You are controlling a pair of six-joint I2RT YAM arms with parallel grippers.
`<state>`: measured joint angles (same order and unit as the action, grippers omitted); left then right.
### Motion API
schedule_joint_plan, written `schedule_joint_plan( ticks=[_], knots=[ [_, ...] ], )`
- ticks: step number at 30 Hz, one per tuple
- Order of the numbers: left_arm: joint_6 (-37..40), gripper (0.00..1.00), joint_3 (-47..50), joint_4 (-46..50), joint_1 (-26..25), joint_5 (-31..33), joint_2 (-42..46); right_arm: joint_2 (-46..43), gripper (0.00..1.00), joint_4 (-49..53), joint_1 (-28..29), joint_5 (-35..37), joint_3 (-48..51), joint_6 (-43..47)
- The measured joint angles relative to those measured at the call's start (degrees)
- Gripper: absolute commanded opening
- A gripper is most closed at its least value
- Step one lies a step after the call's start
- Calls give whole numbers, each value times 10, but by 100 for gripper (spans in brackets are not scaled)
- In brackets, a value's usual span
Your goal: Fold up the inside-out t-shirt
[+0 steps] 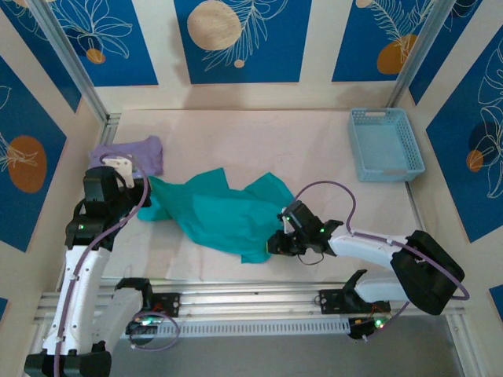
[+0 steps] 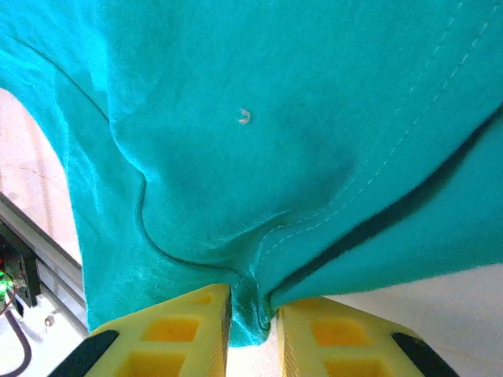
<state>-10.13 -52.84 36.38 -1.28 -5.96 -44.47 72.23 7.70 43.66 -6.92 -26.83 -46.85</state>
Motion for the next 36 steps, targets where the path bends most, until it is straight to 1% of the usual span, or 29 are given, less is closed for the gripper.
schedule_joint_plan(
  ticks=[8,26,32,36],
  knots=[
    [0,0,2,-4,0,0,0,-1,23,6,12,-2,0,-3],
    [0,0,7,-9,0,0,-3,-20,21,24,17,2,-9,-3],
    [0,0,7,-9,0,0,-3,-24,20,27,18,9,-17,-2],
    [0,0,7,-9,0,0,-3,-29,20,44,23,27,-24,1]
  ],
)
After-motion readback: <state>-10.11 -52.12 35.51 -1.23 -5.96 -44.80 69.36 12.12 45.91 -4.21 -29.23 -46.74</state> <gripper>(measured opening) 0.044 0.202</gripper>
